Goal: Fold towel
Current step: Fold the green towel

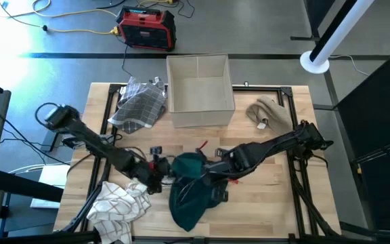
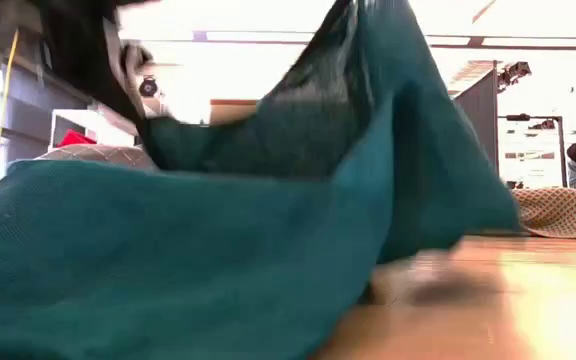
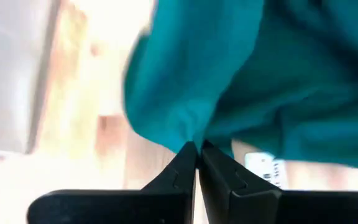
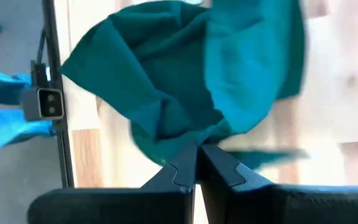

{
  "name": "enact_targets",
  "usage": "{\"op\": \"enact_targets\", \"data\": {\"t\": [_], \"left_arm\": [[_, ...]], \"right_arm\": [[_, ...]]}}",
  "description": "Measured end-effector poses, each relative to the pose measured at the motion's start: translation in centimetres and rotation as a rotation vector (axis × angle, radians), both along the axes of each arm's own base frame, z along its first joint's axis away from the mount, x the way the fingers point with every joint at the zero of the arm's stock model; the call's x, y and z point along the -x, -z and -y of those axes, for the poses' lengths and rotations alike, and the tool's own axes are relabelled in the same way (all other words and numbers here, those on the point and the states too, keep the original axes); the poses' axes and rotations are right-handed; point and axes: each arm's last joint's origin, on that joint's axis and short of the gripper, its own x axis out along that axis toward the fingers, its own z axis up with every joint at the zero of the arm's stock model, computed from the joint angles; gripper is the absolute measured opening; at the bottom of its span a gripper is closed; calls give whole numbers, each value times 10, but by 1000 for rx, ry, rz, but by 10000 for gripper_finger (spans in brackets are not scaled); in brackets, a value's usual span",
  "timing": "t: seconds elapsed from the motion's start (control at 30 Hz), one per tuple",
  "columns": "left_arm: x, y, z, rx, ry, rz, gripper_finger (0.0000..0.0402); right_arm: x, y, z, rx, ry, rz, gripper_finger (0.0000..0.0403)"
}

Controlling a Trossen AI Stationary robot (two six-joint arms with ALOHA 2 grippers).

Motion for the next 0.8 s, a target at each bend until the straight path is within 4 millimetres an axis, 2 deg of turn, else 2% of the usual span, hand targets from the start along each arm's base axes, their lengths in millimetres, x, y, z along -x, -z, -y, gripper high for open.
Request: {"op": "enact_targets", "data": {"t": [0.2,0.33,0.47,0.57,0.67,0.8], "left_arm": [[31,-86,-12,170,-94,248,0],[48,-122,-20,204,-120,393,0],[59,-140,-29,195,-140,417,0],[65,-143,-33,183,-154,358,0],[70,-146,-35,199,-176,323,0],[72,-156,-38,183,-195,363,0]], "right_arm": [[22,-43,16,210,-6,2,0],[25,-64,28,306,-45,101,0],[30,-80,43,380,1,158,0],[35,-87,52,401,45,182,0],[39,-92,55,462,92,212,0],[52,-106,58,598,178,295,0]]}}
